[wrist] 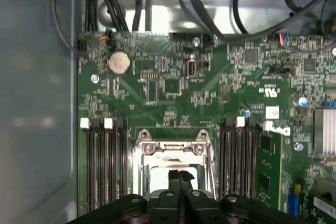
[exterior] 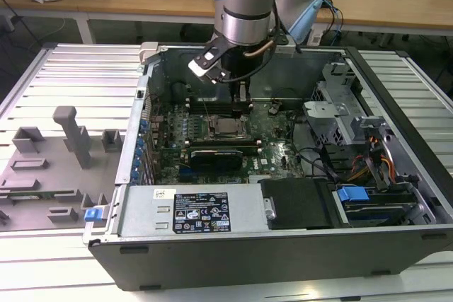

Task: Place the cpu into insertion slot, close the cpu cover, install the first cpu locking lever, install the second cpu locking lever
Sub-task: 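Close the cpu cover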

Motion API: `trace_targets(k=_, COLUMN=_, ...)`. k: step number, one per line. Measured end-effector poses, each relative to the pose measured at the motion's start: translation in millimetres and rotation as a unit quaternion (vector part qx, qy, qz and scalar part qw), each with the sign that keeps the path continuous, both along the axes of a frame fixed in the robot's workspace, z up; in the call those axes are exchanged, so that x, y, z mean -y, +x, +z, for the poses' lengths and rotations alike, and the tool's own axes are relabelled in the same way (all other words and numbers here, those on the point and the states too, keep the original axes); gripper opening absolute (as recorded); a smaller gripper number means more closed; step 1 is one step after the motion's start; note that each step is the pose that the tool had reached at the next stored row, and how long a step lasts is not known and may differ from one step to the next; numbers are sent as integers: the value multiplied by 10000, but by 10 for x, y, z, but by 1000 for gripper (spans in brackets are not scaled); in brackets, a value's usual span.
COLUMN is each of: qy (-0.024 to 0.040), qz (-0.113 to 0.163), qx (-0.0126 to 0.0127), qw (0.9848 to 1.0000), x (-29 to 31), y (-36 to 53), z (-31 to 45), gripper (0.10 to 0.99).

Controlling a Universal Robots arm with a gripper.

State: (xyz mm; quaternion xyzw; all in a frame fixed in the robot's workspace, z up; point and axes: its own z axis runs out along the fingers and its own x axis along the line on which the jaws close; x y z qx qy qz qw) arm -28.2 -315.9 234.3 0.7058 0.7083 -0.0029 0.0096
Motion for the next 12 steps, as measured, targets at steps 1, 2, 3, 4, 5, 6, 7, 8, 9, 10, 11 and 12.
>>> trace_targets(k=1, qy=0, qz=0, qx=1, qw=10000, x=2, y=-34, z=-16, gripper=106)
trace_targets(k=2, qy=0, qz=-1, qx=1, qw=10000, x=3, y=-59, z=-27, gripper=106)
trace_targets(k=3, qy=0, qz=0, qx=1, qw=10000, x=5, y=-75, z=-35, gripper=106)
trace_targets(k=4, qy=0, qz=0, qx=1, qw=10000, x=5, y=-100, z=-49, gripper=106)
trace_targets(k=5, qy=-1, qz=0, qx=1, qw=10000, x=6, y=-106, z=-52, gripper=106)
trace_targets(k=6, qy=-1, qz=0, qx=1, qw=10000, x=6, y=-106, z=-52, gripper=106)
trace_targets(k=7, qy=-1, qz=1, qx=1, qw=10000, x=6, y=-106, z=-52, gripper=106)
trace_targets(k=8, qy=-3, qz=24, qx=1, qw=10000, x=5, y=-107, z=-52, gripper=106)
trace_targets(k=9, qy=-20, qz=192, qx=2, qw=9998, x=5, y=-107, z=-54, gripper=106)
trace_targets(k=10, qy=-46, qz=394, qx=1, qw=9992, x=5, y=-107, z=-53, gripper=106)
trace_targets(k=11, qy=-69, qz=537, qx=1, qw=9985, x=5, y=-107, z=-54, gripper=106)
trace_targets(k=12, qy=-107, qz=719, qx=0, qw=9974, x=5, y=-107, z=-54, gripper=106)
